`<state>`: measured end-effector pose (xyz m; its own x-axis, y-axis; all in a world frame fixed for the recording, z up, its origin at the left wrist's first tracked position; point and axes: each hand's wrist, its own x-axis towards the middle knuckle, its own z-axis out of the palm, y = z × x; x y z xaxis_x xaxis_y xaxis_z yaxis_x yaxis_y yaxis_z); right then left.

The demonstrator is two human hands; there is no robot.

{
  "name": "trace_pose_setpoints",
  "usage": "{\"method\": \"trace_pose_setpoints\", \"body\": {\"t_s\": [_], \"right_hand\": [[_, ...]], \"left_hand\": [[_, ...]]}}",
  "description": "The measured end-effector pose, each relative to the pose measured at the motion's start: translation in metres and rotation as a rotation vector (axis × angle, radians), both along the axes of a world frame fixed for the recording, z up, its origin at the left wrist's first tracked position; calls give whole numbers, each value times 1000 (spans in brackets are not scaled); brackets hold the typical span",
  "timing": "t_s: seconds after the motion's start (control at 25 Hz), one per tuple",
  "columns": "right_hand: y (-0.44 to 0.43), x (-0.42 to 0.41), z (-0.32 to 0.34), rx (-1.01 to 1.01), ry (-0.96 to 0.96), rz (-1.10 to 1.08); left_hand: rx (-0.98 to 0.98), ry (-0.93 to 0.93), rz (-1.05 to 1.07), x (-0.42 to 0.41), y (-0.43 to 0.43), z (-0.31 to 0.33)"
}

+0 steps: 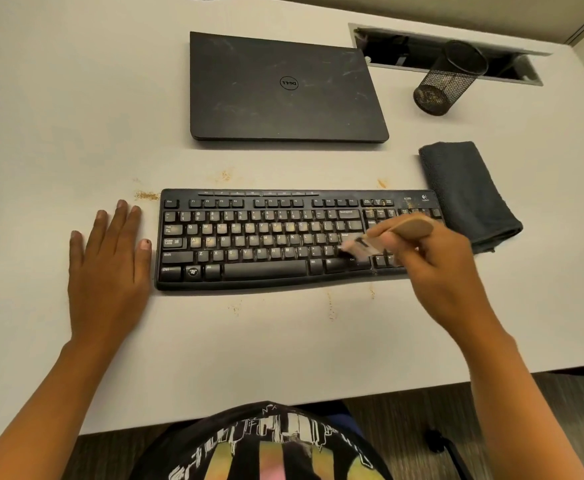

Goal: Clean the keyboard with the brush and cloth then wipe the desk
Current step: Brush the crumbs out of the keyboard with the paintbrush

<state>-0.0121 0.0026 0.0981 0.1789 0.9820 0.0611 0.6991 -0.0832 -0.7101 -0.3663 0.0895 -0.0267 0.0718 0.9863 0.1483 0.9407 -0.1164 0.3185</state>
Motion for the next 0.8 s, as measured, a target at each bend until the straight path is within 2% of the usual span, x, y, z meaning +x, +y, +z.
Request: {"method": "trace_pose_setpoints", "body": {"t_s": [0.08, 0.24, 0.32, 0.44, 0.6, 0.68, 0.8], "right_hand": [[-5, -10, -8, -83, 56, -50], [-19, -1, -9, -4, -251, -297], [-19, -11, -7, 66, -186, -269], [-23, -25, -14, 35, 10, -222], [-28, -11, -19, 101, -128, -476], [-26, -11, -19, 120, -93, -480], [-23, -12, -20, 36, -4, -486]], "left_hand": [[-3, -3, -3, 0, 0, 0], [-2, -5, 2, 1, 0, 0], [-1, -1, 5, 0, 0, 0], [2, 3, 4, -1, 0, 0], [6, -4, 6, 0, 0, 0], [9, -4, 1, 0, 0, 0], [0, -10, 2, 1, 0, 1]]}}
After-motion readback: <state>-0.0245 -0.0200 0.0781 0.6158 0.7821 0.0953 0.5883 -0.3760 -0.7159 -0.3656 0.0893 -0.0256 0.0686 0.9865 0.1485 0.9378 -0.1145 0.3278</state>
